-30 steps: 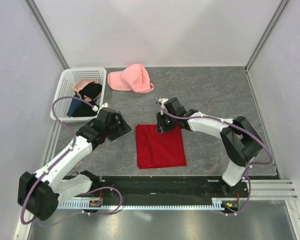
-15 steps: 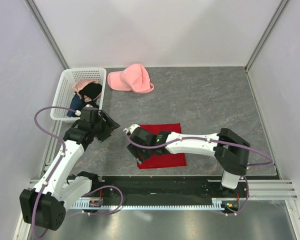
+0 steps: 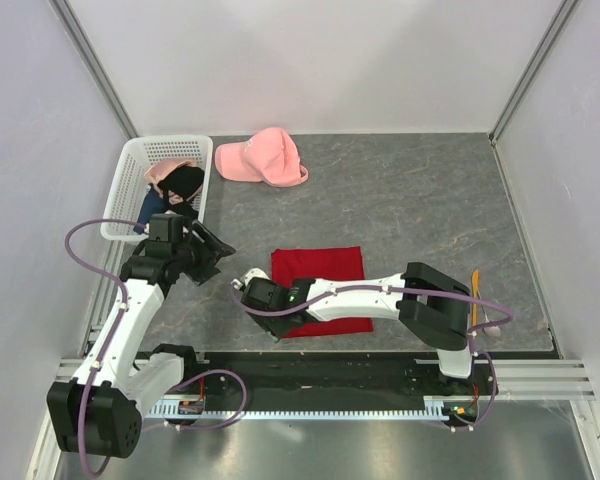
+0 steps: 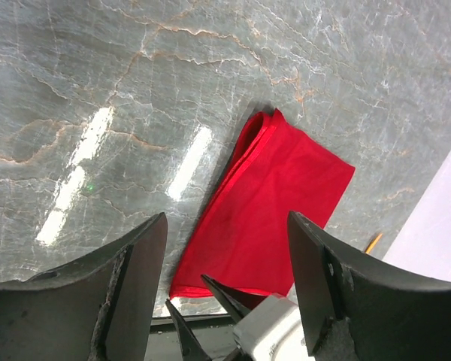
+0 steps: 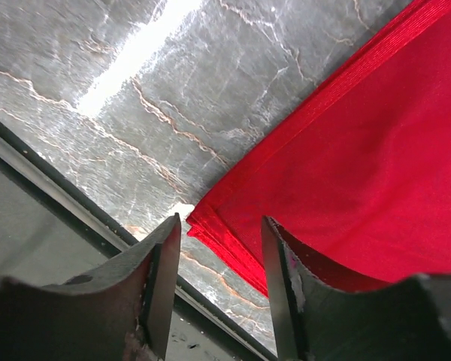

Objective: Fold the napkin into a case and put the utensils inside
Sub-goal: Fold the lower triangle-folded napkin at the center of the board.

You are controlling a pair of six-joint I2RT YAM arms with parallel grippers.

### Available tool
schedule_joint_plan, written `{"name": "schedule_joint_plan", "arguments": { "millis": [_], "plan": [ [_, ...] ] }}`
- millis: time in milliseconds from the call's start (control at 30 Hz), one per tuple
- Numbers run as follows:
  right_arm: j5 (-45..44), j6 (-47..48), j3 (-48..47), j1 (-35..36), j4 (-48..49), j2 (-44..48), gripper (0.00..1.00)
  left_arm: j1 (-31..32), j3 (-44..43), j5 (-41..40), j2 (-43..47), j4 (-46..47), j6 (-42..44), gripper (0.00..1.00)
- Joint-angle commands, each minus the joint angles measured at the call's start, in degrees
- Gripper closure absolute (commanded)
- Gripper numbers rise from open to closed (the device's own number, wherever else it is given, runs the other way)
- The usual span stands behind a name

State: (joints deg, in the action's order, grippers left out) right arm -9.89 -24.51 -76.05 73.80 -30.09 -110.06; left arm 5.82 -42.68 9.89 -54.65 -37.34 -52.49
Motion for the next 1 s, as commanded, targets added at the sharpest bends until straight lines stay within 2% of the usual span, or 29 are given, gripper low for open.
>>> {"name": "schedule_joint_plan", "arguments": {
  "millis": [0,167,300,533,633,667,800,867,967],
  "plan": [
    [-1.4,-1.7,-1.3,1.1,-0.8,-0.9,0.47,-1.5,0.7,3.3,0.7,1.1,3.0,0.29],
    [-1.1,-2.0,0.7,2.4,-0.2,-1.4,0.44,-2.5,0.8,4.1,0.5,1.1,3.2,0.28],
    [-4.2,-3.0,3.2,3.7,-0.5,-2.5,0.43,-3.4,0.8,5.3,-0.3,1.1,3.1,0.26],
    [-10.8,-3.3,5.3,4.0,-0.7,-2.2,0.70,-4.2,2.2,7.6,-2.1,2.7,3.2,0.23],
    [-11.6,-2.7,4.3,4.0,1.2,0.8,0.88,-4.2,4.0,10.9,-3.8,5.1,3.1,0.22],
    [-11.9,-2.4,3.8,3.8,1.5,1.6,0.99,-4.2,4.8,12.2,-4.3,6.2,3.0,0.22],
    [-8.1,-0.3,5.7,2.8,5.6,7.7,1.00,-4.0,7.3,16.5,-6.1,11.3,2.0,0.21],
    [-2.9,0.7,8.4,1.4,10.5,10.5,1.00,-3.6,9.9,19.3,-6.4,16.2,-0.6,0.20],
    [2.7,1.7,14.2,-0.7,15.7,15.8,1.00,-2.4,11.4,18.2,-6.8,18.4,-1.8,0.17]
  ]
}}
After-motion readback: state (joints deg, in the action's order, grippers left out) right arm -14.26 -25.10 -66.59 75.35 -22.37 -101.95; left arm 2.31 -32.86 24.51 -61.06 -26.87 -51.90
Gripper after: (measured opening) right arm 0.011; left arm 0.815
